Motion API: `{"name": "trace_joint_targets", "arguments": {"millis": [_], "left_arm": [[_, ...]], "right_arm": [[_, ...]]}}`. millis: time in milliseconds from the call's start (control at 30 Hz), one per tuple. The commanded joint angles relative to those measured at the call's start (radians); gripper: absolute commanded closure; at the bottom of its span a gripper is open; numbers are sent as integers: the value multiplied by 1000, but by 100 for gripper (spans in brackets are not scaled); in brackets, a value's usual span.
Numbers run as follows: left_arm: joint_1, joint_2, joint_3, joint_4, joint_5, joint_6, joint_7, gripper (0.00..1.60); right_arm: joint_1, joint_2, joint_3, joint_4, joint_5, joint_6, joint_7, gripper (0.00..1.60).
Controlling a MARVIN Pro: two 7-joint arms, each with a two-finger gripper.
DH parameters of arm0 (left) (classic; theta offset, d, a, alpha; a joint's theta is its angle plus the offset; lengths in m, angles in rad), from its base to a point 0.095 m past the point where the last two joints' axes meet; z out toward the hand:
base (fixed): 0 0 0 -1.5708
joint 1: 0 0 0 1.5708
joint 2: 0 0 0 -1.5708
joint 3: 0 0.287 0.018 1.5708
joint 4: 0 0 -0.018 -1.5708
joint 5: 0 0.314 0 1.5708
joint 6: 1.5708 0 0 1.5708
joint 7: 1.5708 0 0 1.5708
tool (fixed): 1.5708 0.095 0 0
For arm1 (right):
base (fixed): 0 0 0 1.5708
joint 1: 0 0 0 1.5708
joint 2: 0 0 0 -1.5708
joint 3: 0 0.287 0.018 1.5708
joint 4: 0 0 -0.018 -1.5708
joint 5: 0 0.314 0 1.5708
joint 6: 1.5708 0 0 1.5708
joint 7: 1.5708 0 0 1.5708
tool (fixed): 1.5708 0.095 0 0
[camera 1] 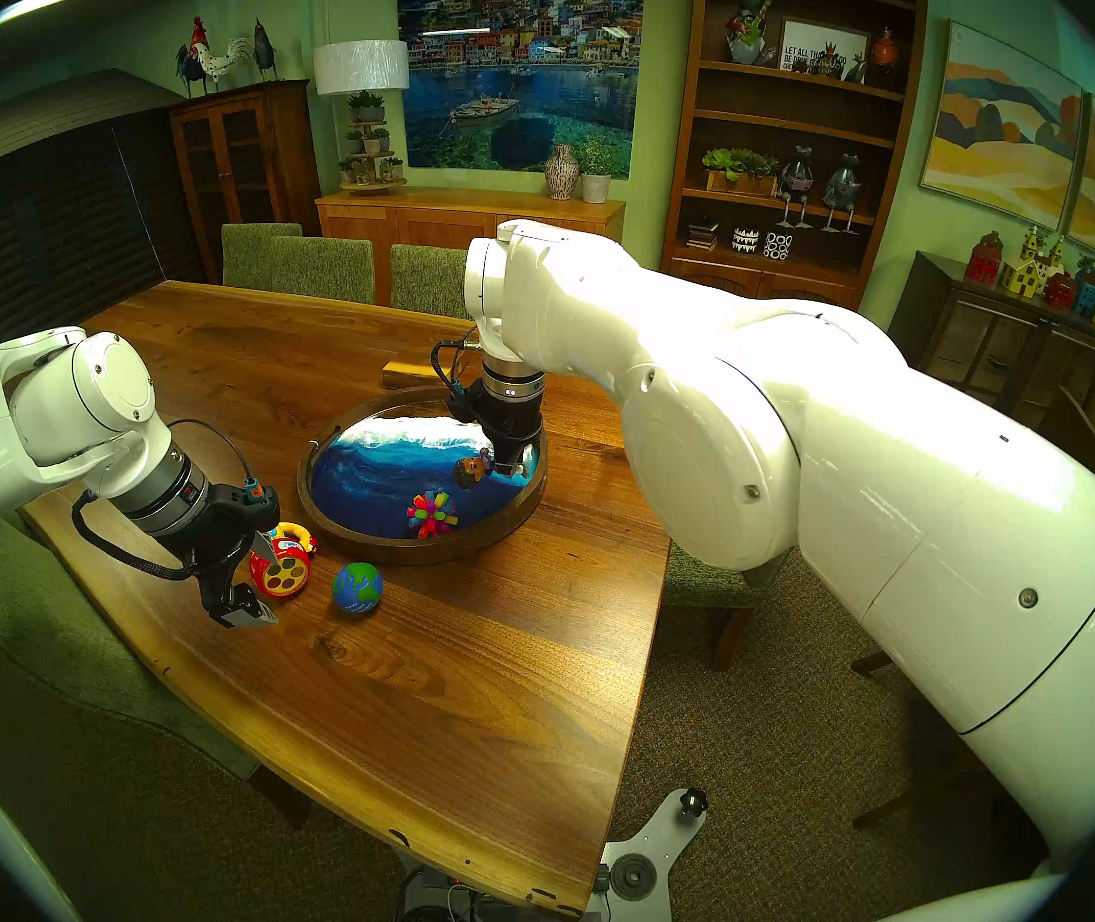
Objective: Put toys in center tray
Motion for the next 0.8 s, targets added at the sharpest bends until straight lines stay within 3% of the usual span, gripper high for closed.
{"name": "trace_joint_targets", "arguments": {"millis": [0,567,600,633,767], "left_arm": [[-17,-5,-16,2,0,-1,3,0],[-14,-5,-12,2,0,-4,7,0],[-14,-6,-12,2,0,-4,7,0],[-14,-6,-12,2,0,-4,7,0],[-14,-6,-12,2,0,-5,8,0]], "right_arm": [[1,1,16,26,14,5,-41,160],[-38,1,60,26,55,8,-108,160],[-39,1,61,26,57,8,-111,142],[-41,1,63,26,58,8,-115,112],[-46,1,70,26,65,9,-131,77]]}}
